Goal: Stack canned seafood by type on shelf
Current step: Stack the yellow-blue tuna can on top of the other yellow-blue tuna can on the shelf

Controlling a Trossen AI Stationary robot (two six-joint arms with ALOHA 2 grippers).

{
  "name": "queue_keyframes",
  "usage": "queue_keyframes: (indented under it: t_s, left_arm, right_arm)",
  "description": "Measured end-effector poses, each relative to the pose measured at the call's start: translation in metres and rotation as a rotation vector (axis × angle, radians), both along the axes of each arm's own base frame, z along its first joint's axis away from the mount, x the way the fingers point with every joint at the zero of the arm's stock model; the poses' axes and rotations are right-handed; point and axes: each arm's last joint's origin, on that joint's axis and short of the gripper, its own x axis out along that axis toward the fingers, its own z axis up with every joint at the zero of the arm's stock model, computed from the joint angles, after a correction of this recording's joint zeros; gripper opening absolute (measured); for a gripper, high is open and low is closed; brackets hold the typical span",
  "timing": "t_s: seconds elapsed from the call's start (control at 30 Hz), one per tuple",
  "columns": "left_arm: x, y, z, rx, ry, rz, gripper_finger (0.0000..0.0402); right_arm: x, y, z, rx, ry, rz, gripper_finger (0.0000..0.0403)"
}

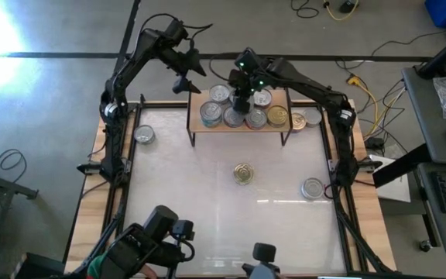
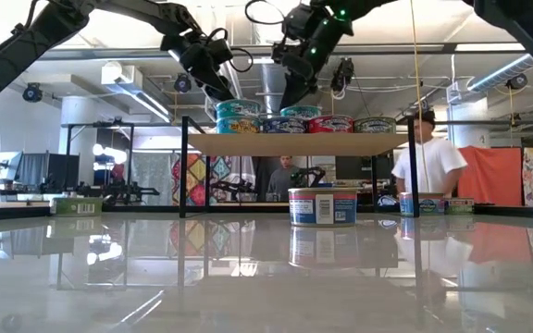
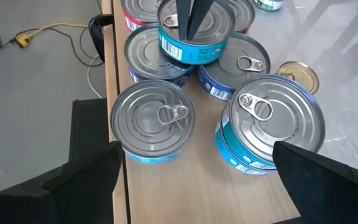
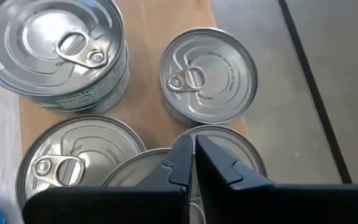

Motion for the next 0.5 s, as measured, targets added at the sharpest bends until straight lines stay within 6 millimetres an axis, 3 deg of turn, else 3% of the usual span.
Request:
queue_keyframes:
  t_s: [0.17, 0.33, 0.5]
  left_arm:
    - [0.000, 0.000, 0.000, 0.001, 0.002, 0.001, 0.0400]
    - [0.000, 0.000, 0.000, -0.001, 0.004, 0.001, 0.0400]
    - [0.000, 0.000, 0.000, -0.001, 0.004, 0.001, 0.0400]
  right_arm:
    - [-0.013, 0.008, 0.014, 0.021, 0.025, -0.008, 0.0013]
    - [-0.021, 0.014, 0.004, 0.099, 0.137, -0.004, 0.0013]
    - [-0.018, 0.014, -0.003, 0.135, 0.119, 0.030, 0.0013]
